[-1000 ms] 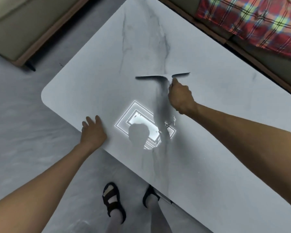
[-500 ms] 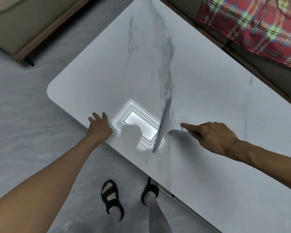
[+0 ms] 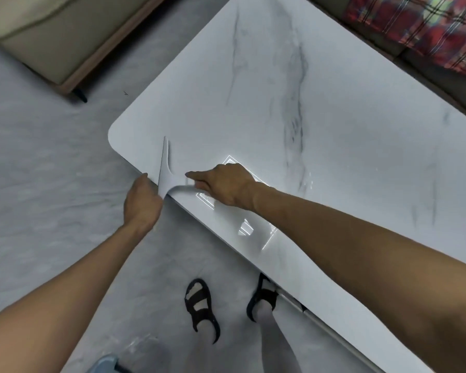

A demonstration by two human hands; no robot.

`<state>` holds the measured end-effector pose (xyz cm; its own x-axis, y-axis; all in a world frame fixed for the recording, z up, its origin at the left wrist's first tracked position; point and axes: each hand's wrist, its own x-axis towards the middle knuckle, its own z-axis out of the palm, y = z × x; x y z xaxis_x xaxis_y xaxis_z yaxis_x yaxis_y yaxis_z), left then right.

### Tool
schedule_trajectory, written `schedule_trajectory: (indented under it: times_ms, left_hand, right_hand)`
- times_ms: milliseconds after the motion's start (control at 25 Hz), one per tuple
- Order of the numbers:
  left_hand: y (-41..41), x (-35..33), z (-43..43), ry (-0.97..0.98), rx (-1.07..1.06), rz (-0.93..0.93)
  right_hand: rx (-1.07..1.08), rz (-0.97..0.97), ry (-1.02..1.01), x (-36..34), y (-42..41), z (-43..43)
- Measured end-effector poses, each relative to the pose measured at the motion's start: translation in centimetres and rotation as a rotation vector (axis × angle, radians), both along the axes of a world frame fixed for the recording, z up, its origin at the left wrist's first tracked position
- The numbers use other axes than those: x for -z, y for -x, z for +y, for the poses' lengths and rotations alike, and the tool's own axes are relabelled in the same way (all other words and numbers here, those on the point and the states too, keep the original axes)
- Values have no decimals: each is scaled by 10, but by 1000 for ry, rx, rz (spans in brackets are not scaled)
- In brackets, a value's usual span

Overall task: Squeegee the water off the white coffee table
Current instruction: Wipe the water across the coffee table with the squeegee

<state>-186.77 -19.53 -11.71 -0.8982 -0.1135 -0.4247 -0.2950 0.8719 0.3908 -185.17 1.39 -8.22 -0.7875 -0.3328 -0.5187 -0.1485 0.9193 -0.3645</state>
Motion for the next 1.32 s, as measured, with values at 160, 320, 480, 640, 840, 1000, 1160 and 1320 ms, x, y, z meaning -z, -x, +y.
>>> schedule_trajectory:
  times_ms: [160, 320, 480, 640, 840, 1000, 1160, 1320]
  left_hand:
    - [-15, 4, 17, -7, 223, -151]
    - [-38, 0, 56, 8, 584, -240]
    - [-65, -4, 95, 41, 769, -351]
    - [-77, 0, 106, 124, 840, -442]
    - [-77, 8, 113, 150, 824, -482]
    - [-84, 18, 120, 237, 841, -477]
    - [-96, 23, 133, 318, 733, -382]
    - [-133, 22, 159, 249, 711, -212]
  right_hand:
    - [137, -30, -43, -2, -40, 63]
    - [299, -59, -195, -24, -141, 156]
    - [477, -99, -303, -50, -214, 206]
    - [577, -81, -349, -68, -238, 212]
    - [329, -78, -108, -35, -203, 134]
    - [254, -86, -58, -12, -209, 122]
    - [331, -49, -112, -15, -258, 180]
    - [394, -58, -221, -25, -306, 250]
